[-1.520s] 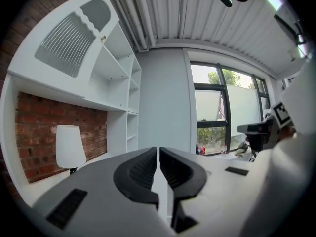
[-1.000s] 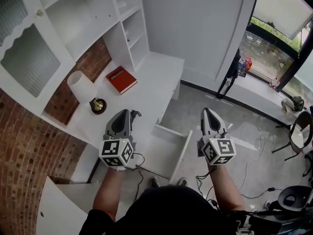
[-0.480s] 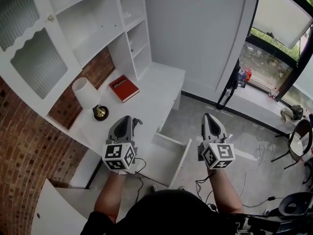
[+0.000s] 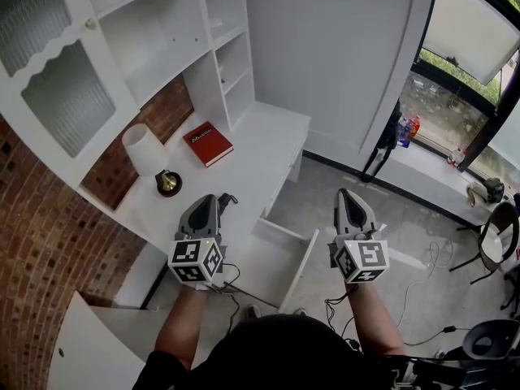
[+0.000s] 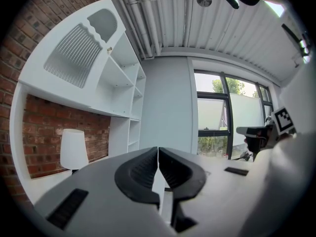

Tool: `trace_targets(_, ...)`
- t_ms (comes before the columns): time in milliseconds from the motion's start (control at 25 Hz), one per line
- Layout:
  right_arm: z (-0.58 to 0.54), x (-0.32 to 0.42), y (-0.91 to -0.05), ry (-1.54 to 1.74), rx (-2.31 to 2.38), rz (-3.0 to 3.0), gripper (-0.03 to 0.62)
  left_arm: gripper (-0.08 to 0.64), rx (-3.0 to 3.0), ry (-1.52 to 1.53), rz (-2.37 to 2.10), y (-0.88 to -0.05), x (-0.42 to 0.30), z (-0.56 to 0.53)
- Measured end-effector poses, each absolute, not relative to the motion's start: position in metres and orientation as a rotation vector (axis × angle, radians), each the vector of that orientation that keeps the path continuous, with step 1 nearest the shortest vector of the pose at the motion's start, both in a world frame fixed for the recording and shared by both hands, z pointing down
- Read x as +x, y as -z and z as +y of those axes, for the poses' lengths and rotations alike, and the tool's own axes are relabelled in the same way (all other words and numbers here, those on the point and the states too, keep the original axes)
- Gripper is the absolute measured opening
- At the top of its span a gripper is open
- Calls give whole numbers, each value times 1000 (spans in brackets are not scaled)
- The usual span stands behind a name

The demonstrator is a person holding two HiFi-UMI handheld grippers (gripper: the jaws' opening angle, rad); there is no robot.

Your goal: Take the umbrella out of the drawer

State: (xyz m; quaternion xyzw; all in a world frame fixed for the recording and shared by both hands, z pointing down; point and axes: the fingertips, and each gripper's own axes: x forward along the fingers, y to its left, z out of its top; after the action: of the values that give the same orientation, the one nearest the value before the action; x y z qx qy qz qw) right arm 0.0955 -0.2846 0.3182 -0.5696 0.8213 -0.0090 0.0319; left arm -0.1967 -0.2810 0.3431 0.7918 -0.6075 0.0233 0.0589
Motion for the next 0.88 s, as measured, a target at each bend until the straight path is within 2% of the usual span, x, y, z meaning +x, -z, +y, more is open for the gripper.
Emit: trace_targets(880,-283,81,-320,39,-1731,2555,0,14,2385,-111,-1837,-354,-205,-280)
